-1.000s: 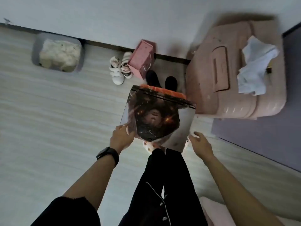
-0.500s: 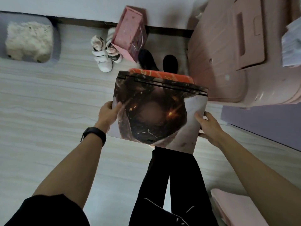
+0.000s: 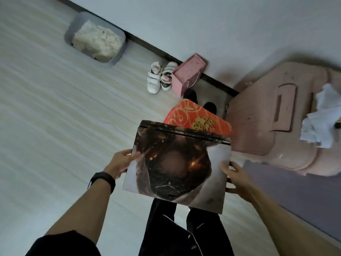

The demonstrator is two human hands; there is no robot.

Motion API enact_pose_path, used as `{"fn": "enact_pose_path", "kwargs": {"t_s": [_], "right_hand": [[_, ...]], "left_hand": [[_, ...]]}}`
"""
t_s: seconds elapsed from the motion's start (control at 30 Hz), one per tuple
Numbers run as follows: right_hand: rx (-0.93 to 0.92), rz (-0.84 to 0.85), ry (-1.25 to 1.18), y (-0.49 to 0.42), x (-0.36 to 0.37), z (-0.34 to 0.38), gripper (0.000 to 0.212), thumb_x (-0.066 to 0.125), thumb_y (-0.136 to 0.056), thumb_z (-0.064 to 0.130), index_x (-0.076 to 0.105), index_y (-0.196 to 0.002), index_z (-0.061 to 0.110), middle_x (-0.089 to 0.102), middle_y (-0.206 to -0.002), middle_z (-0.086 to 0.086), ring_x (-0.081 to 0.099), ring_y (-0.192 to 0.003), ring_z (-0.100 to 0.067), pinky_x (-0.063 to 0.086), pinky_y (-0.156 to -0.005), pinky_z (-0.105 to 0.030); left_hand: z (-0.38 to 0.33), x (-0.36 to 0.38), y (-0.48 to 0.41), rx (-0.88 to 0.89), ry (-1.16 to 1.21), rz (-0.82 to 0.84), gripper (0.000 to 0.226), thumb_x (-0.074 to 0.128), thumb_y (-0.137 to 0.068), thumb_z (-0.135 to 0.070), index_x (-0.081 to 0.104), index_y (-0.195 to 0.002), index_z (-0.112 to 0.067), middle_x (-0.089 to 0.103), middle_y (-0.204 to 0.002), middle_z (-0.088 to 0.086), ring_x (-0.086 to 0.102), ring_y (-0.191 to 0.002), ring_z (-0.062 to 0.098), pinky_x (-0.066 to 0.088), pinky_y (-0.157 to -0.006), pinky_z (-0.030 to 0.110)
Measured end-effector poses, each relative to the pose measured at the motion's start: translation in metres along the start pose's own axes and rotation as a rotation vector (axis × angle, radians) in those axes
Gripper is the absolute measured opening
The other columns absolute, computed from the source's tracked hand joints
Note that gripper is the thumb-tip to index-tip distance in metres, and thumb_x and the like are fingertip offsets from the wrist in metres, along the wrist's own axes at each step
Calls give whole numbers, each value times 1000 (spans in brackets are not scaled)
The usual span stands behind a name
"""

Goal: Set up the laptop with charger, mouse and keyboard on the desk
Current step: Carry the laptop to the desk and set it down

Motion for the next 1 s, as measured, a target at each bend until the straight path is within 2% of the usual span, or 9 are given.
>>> {"fn": "enact_pose_path", "kwargs": {"t_s": [0.1,0.23,0.27,0.33,0.4,0.47,0.67,0.83,1.0], "right_hand": [[-80,76,137,35,27,24,26,64,-96,41,62,-119,31,66,-124,-6,67,-105,-30,59,-77,-47],[-176,250,320,89,83,58,21,62,-99,29,64,-119,22,71,-96,-4,70,-81,-24,55,-56,-31],[-215,274,390,105,97,66,26,66,-97,31,64,-120,19,69,-94,-3,69,-79,-22,54,-56,-30],[-316,333,502,138,141,81,41,74,-89,37,65,-124,20,69,-107,1,68,-93,-21,58,-69,-36],[-402,408,610,178,192,91,25,69,-94,29,65,-118,25,68,-115,4,64,-103,-15,57,-79,-36],[-463,486,706,219,241,95,12,61,-100,19,62,-109,26,68,-105,8,63,-92,-8,55,-66,-27],[-592,649,969,312,412,59,20,63,-98,32,71,-116,27,75,-110,2,72,-92,-18,58,-73,-36],[-644,745,1058,371,546,12,22,63,-97,38,71,-114,27,74,-112,1,70,-90,-20,54,-67,-33],[-651,846,1094,416,662,-21,25,63,-97,37,70,-118,27,75,-113,2,69,-95,-22,54,-74,-37]], "left_hand": [[51,-30,59,-13,184,-23,59,74,-86,-32,51,-137,-13,63,-120,15,61,-106,34,50,-90,50],[124,-69,148,1,427,-80,64,77,-81,-36,48,-137,-21,62,-122,12,62,-108,32,50,-93,53],[143,-76,172,9,480,-101,68,77,-79,-37,47,-138,-23,62,-123,12,61,-110,33,51,-92,54],[186,-96,224,31,610,-181,72,78,-76,-38,46,-139,-25,62,-124,12,61,-110,33,53,-87,53],[230,-112,273,48,724,-263,67,77,-80,-35,47,-140,-25,64,-121,11,63,-108,32,54,-85,52],[265,-125,306,61,809,-329,62,77,-83,-33,49,-138,-26,65,-120,11,64,-106,32,56,-83,52],[388,-186,387,105,1096,-522,70,82,-75,-34,48,-136,-25,64,-122,12,66,-105,35,57,-83,53],[474,-255,426,119,1238,-629,66,81,-79,-32,51,-137,-24,67,-119,12,68,-102,35,58,-83,50],[531,-340,461,135,1295,-717,64,81,-80,-30,50,-136,-26,67,-118,13,67,-104,35,58,-81,46]]}}
Point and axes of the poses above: each hand's wrist, its own y-axis away from the middle knuckle, its own x-axis out of the palm, z = x × y, the point moved 7 cm from there along -y, towards the middle knuckle
